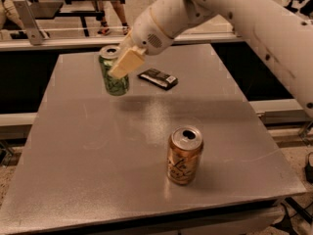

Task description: Move green can near orange can

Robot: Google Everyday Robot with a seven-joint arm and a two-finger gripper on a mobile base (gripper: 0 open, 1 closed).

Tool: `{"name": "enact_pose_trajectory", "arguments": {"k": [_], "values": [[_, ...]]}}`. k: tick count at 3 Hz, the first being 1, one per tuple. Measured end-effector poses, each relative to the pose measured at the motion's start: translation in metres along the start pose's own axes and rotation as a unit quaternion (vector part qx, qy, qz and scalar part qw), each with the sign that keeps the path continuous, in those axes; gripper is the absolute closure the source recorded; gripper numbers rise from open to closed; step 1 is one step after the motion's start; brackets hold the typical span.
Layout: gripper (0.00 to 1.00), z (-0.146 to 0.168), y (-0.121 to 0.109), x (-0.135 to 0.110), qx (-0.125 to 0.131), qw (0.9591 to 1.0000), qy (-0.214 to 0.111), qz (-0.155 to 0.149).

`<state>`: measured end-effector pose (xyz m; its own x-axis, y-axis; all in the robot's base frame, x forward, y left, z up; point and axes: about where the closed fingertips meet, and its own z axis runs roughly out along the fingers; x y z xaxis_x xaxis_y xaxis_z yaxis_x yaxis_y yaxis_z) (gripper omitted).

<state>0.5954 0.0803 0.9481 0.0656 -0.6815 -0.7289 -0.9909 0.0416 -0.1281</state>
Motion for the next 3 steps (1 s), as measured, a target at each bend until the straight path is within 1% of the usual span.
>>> {"name": "enact_pose_trajectory", "arguments": {"k": [1, 2, 3], "values": [[1.0, -0.025, 0.018, 0.032, 0.005, 0.9998, 0.009, 0.02], [1.0, -0.053, 0.043, 0.068, -0.002, 0.9991, 0.017, 0.038], [1.0, -0.068, 0.06, 0.086, -0.013, 0.9989, 0.019, 0.041]]}}
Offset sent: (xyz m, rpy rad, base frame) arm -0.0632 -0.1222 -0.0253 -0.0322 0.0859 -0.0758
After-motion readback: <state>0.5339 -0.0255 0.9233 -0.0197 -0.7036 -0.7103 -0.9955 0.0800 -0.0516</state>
